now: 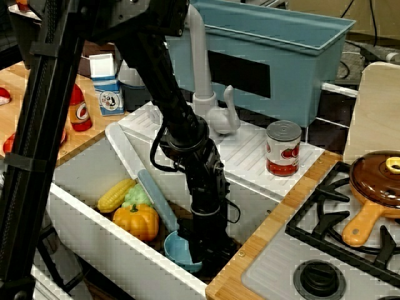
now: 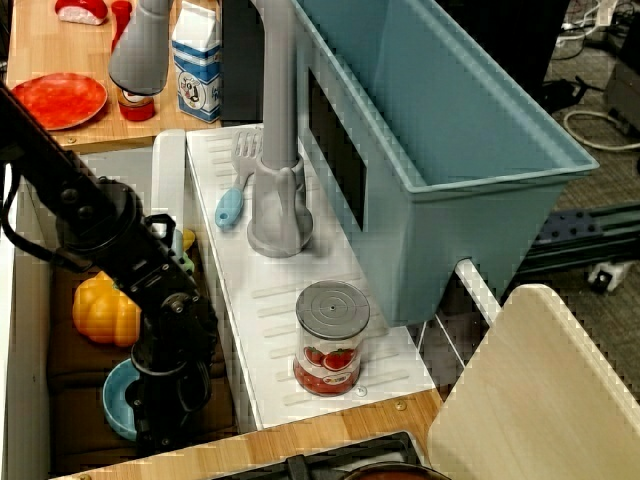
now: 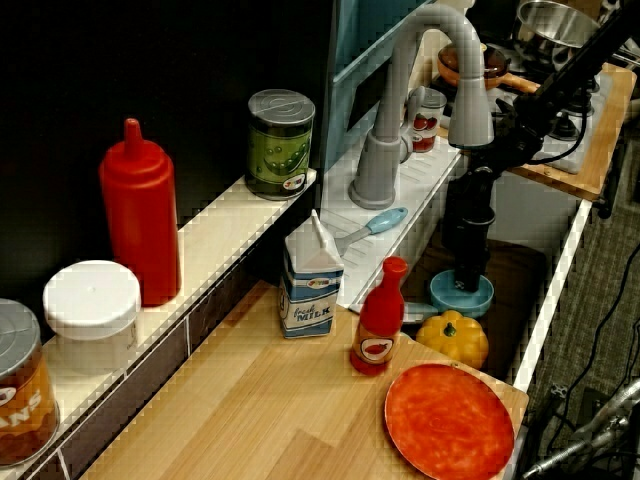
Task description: Lift bowl
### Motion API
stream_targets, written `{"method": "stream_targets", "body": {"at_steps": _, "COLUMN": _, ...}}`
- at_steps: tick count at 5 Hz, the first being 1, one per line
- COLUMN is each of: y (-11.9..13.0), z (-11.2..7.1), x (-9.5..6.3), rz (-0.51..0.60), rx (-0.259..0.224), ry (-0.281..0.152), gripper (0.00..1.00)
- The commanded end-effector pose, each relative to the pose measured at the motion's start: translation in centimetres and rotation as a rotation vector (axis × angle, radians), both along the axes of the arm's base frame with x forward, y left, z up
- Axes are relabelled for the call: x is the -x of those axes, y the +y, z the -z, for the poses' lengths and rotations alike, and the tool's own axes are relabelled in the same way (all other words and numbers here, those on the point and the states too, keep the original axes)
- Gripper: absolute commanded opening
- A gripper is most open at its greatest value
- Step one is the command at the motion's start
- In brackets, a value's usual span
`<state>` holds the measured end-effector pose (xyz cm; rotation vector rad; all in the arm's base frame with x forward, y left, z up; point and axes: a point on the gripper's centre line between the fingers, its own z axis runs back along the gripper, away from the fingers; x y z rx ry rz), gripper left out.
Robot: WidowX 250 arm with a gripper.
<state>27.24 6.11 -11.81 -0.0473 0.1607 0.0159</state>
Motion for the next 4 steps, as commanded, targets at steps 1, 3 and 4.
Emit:
{"method": "stream_targets", "body": {"at_steps": 1, "y": 1.3, "z": -3.8, "x": -0.6, "rz": -0.009, "rx": 0.024, "ry": -0.019, "gripper": 0.00}}
{"method": "stream_targets", "body": {"at_steps": 3, "y": 2.0, "z": -6.5, "x": 0.6, "rz": -0.005, "rx": 0.067, "ry": -0.037, "gripper": 0.00}}
{"method": "stream_targets", "body": {"at_steps": 4, "y": 2.6, "z": -7.8, "x": 1.0, "rz": -0.014, "rx": 0.093, "ry": -0.040, "gripper": 0.00}}
